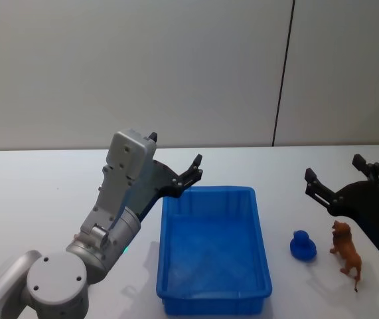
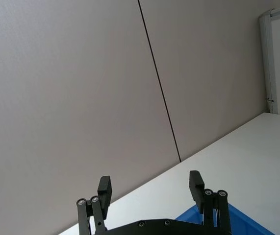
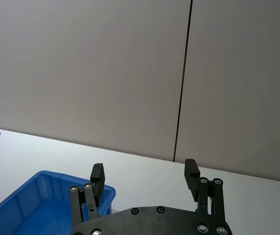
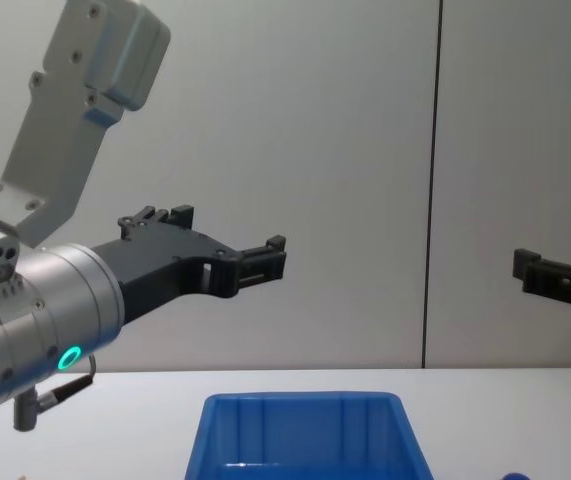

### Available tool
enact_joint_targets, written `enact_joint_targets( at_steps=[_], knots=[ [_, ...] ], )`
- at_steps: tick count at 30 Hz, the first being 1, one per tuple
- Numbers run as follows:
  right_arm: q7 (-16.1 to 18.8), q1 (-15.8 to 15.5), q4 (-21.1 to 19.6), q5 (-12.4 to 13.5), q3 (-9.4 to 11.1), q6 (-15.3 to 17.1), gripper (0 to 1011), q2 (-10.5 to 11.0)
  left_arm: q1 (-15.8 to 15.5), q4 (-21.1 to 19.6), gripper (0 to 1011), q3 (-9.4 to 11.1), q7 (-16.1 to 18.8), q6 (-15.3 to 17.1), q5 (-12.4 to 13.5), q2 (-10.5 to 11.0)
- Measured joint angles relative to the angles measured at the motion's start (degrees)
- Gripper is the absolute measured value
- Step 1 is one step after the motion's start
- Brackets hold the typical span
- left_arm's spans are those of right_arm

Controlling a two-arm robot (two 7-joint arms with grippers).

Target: Pick up the two dolls from the table and place them into the box.

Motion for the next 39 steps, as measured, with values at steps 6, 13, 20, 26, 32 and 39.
enact_joint_targets(
  at_steps=[6,13,20,26,32,39],
  knots=[
    [0.0,0.0,0.0,0.0,0.0,0.0,1001,0.0,0.0,0.0,1001,0.0,0.0,0.0,0.0,0.0],
    [0.0,0.0,0.0,0.0,0.0,0.0,1001,0.0,0.0,0.0,1001,0.0,0.0,0.0,0.0,0.0],
    [0.0,0.0,0.0,0.1,0.0,0.0,1001,0.0,0.0,0.0,1001,0.0,0.0,0.0,0.0,0.0],
    [0.3,-0.1,0.4,1.2,0.6,0.7,1001,0.5,0.0,0.0,1001,0.0,0.0,0.0,0.0,0.0],
    [1.1,-0.6,1.2,3.0,1.8,1.9,1001,1.9,0.0,0.0,1001,0.0,0.0,0.0,0.0,0.0],
    [1.9,-1.3,2.3,4.0,2.9,3.1,1001,3.4,0.0,0.0,1001,0.0,0.0,0.0,0.0,0.0]
  ],
)
